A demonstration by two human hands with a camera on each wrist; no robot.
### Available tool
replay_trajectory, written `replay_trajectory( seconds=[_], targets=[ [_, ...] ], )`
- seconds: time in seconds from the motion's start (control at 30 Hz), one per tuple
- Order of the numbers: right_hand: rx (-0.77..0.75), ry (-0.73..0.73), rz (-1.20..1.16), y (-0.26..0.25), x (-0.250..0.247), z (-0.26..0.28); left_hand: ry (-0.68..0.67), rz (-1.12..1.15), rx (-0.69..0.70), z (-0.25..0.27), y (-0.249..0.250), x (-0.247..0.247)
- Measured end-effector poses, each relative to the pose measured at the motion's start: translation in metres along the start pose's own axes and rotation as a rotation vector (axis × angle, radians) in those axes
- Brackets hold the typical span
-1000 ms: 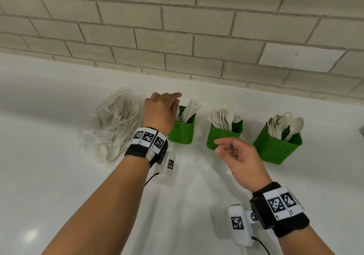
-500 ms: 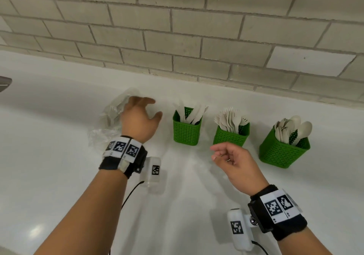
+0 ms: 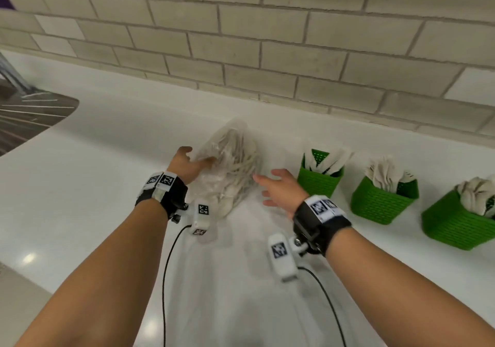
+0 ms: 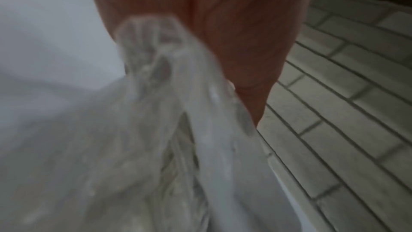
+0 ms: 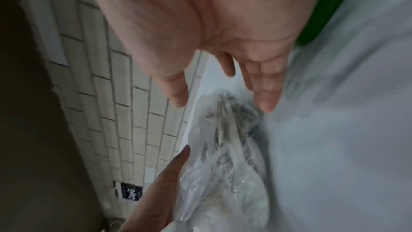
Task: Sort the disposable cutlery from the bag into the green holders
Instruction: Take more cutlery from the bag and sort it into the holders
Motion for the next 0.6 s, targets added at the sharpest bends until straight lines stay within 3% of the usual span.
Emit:
replay_trajectory(
  seconds=[0.1,0.23,0.37,0.6],
  targets=[
    [0.124,0.011,-0.035,-0.005,0.037,-0.032,-0.095,0.121,0.029,-0.005,-0.006,0.002],
    [0.076,0.052,-0.061,0.009,0.056,-0.051,-0.195,0.162,0.090,0.009,-0.010,0.001],
    [-0.007,0.057,-0.046,0.010,0.052,0.000,-0.272,0.232,0.178,0.056,-0.016,-0.007],
    [-0.155,0.112,-0.013,0.046,-0.012,0.122,-0.567,0.353,0.240,0.164,-0.020,0.005]
  ],
)
Point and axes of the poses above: each hand's wrist, its own z-axis away from the middle knuckle, its own x-axis out of the palm, y = z × x, the point moved 1 cm from there along -z, towards the middle knuckle, and after that the axes turned 3 degrees about z, right-handed, at the moved point
